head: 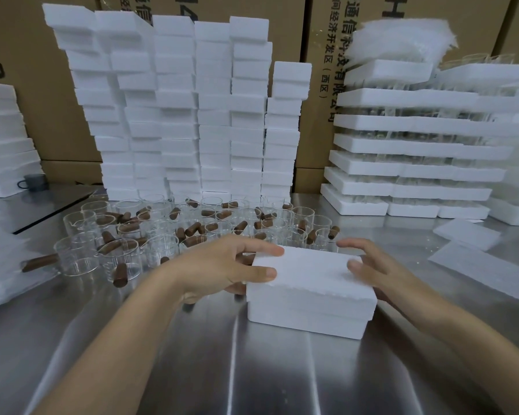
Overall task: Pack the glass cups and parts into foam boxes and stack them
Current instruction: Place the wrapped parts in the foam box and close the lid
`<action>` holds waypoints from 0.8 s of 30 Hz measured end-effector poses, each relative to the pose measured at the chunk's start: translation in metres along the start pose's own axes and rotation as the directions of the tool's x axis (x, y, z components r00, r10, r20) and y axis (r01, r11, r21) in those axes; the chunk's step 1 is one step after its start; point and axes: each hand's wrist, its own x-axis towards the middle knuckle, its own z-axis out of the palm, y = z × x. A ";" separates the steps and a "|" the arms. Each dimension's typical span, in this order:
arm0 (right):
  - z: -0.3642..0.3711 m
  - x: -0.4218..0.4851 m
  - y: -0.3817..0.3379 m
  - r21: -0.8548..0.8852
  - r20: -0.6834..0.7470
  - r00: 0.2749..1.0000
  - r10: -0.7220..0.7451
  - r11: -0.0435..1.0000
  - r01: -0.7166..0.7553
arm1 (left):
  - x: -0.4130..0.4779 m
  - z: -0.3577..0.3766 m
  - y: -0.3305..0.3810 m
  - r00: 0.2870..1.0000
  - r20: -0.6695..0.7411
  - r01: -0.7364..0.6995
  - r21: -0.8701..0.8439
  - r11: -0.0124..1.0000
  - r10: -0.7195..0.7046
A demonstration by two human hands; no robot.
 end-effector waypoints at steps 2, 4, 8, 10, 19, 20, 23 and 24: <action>-0.008 -0.005 -0.001 -0.003 0.193 0.981 0.007 1.000 -0.007 | 0.000 0.001 0.001 1.000 -0.009 0.003 -0.013 1.000 -0.004; -0.014 -0.008 0.000 0.020 0.332 0.943 0.001 1.000 -0.008 | -0.001 0.002 0.003 1.000 -0.017 0.013 -0.012 1.000 -0.014; -0.014 -0.011 -0.001 -0.087 0.371 0.927 0.048 0.996 -0.017 | -0.002 0.004 0.006 0.999 -0.026 0.033 -0.011 0.999 -0.034; -0.009 -0.013 -0.001 -0.184 0.283 0.959 0.034 0.983 0.019 | -0.004 0.005 0.007 0.999 -0.033 0.042 -0.009 0.999 -0.042; -0.019 -0.032 -0.012 -0.263 0.231 0.971 0.061 0.965 0.002 | -0.003 0.019 0.012 1.000 0.015 -0.007 0.109 0.994 0.005; -0.021 -0.037 -0.012 -0.238 0.243 0.968 0.059 0.971 0.000 | -0.002 0.021 0.011 1.000 0.017 -0.018 0.105 0.994 0.016; -0.027 -0.053 -0.008 -0.112 0.234 0.971 0.055 0.993 -0.030 | 0.002 0.029 0.009 0.999 0.002 -0.042 0.063 0.997 0.042; -0.028 -0.058 -0.007 -0.078 0.213 0.976 0.048 0.996 -0.032 | 0.003 0.033 0.009 0.999 -0.003 -0.052 0.048 0.997 0.052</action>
